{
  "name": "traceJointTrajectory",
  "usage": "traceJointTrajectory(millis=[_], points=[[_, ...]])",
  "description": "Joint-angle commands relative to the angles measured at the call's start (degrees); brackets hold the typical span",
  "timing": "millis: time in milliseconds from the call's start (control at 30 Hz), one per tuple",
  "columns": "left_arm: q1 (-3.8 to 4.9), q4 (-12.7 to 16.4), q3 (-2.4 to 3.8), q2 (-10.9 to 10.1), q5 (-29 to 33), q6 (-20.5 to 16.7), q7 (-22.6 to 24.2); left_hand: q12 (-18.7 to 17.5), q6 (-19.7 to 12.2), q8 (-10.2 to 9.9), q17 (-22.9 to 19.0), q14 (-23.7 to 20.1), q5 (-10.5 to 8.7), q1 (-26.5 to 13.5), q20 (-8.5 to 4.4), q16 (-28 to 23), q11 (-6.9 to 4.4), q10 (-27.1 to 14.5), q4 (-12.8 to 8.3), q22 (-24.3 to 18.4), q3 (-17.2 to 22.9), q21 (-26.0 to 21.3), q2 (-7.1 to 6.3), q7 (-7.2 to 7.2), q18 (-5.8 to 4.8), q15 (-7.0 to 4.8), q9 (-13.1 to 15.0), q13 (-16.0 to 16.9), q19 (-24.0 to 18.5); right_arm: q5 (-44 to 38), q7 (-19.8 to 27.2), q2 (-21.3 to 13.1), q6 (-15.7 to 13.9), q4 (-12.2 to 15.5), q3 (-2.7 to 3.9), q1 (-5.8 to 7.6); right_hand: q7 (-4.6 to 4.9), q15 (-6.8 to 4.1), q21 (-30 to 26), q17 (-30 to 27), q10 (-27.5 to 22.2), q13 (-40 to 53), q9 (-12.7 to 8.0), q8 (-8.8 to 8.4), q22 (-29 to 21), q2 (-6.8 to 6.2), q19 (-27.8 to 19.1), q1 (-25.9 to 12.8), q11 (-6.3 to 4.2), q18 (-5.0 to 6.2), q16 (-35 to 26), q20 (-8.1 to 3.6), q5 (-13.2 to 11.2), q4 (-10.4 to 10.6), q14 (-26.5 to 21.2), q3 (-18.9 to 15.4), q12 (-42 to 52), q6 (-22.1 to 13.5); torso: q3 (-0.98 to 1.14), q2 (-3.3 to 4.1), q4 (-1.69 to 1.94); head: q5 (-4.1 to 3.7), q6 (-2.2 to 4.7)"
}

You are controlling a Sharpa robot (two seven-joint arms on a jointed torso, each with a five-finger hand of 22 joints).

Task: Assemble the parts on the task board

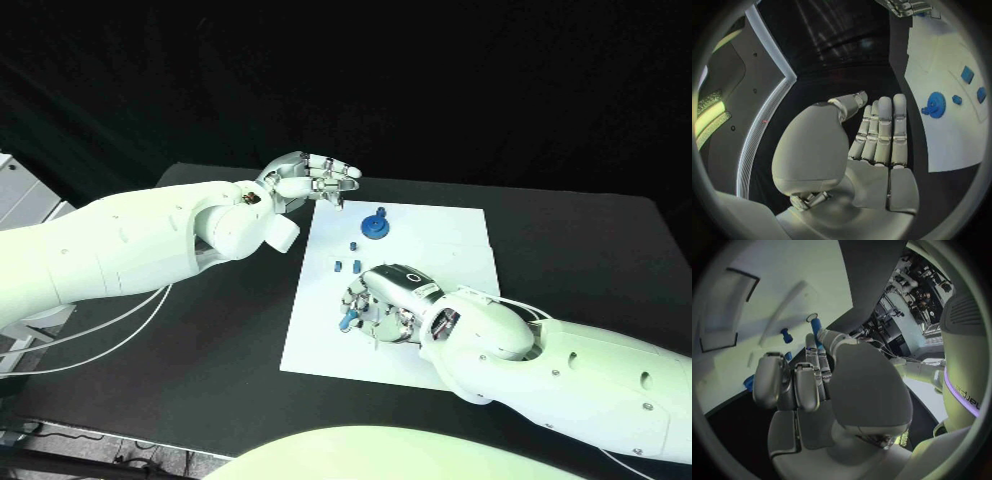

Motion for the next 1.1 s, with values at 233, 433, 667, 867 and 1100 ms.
traceJointTrajectory(millis=[233, 433, 667, 867, 1100], points=[[0.04, 0.1, 0.04, 0.0, 0.3, 1.0, 0.2, 0.2, -0.1, -0.3, -0.1, -0.4, 0.02, 0.2, 0.15, -0.3, 0.01, -0.3, 0.0, 0.0, -0.2, -0.3, 0.32, 0.13, 0.85, 0.11, -0.1, -0.1, 0.0, -2.6, -0.6, 0.6, 1.1, -0.5, -0.09, -0.59, 0.09, -0.32, -0.3, 0.0, 0.2, 0.1, 4.6, 0.12, 6.5, 0.40, 0.8, 0.0, -0.02, -0.99, 0.1, -0.20, 0.2, -0.3, 2.1, 0.1, -0.2, 0.3, -0.05, 0.03, -0.01, 0.25, -0.29], [0.05, 0.1, 0.04, -0.1, 0.3, 1.0, 0.1, 0.2, -0.1, -0.3, -0.1, -0.4, 0.02, 0.2, 0.15, -0.3, 0.01, -0.3, 0.0, 0.0, -0.2, -0.3, 0.32, 0.13, 0.85, 0.11, -0.1, -0.1, 0.0, -3.6, -1.3, 0.6, 2.4, -0.7, -0.11, -0.66, 0.09, -0.32, -0.3, 0.0, 0.2, 0.1, 4.6, 0.12, 6.5, 0.40, 0.8, 0.0, -0.02, -0.99, 0.1, -0.20, 0.2, -0.3, 2.1, 0.1, -0.2, 0.3, -0.02, 0.01, 0.00, 0.28, -0.33], [0.05, 0.2, 0.04, -0.1, 0.3, 1.1, 0.1, 0.2, -0.1, -0.3, -0.1, -0.4, 0.02, 0.2, 0.15, -0.3, 0.01, -0.3, 0.0, 0.0, -0.2, -0.3, 0.32, 0.13, 0.85, 0.11, -0.1, -0.1, 0.0, -6.7, -3.5, 0.5, 1.7, -0.5, -0.13, -0.68, 0.09, -0.30, -0.1, 0.1, 0.2, 0.1, 4.7, 0.14, 6.6, 0.36, 0.9, -0.1, -0.01, -1.03, 0.1, -0.19, 0.2, -0.4, 2.1, 0.1, -0.3, 0.3, 0.02, 0.02, -0.02, 0.30, -0.33], [0.05, 0.1, 0.04, -0.1, 0.3, 1.2, 0.0, 0.2, -0.1, -0.3, -0.1, -0.4, 0.02, 0.2, 0.15, -0.3, 0.01, -0.3, 0.0, 0.0, -0.2, -0.3, 0.32, 0.13, 0.85, 0.11, -0.1, -0.1, 0.0, -8.1, -4.2, 0.3, 0.9, 0.0, -0.13, -0.74, 0.08, -0.31, 0.0, 0.0, 0.2, 0.1, 4.7, 0.17, 6.7, 0.32, 0.9, -0.2, -0.02, -1.04, 0.1, -0.19, 0.3, -0.5, 2.1, 0.2, -0.3, 0.3, 0.05, 0.03, -0.02, 0.24, -0.32], [0.05, 0.1, 0.04, -0.1, 0.3, 1.2, 0.0, 0.2, -0.1, -0.3, -0.1, -0.4, 0.02, 0.2, 0.17, -0.4, 0.02, -0.4, 0.1, -0.1, -0.3, -0.4, 0.33, 0.14, 0.84, 0.13, -0.1, -0.1, 0.0, -8.6, -4.4, 0.5, 0.8, 0.3, -0.13, -0.79, 0.08, -0.30, -0.1, -0.1, 0.2, 0.1, 4.8, 0.18, 6.6, 0.28, 0.9, -0.2, -0.03, -1.02, 0.1, -0.19, 0.3, -0.5, 2.1, 0.2, -0.3, 0.3, 0.01, 0.02, -0.02, 0.26, -0.32]])
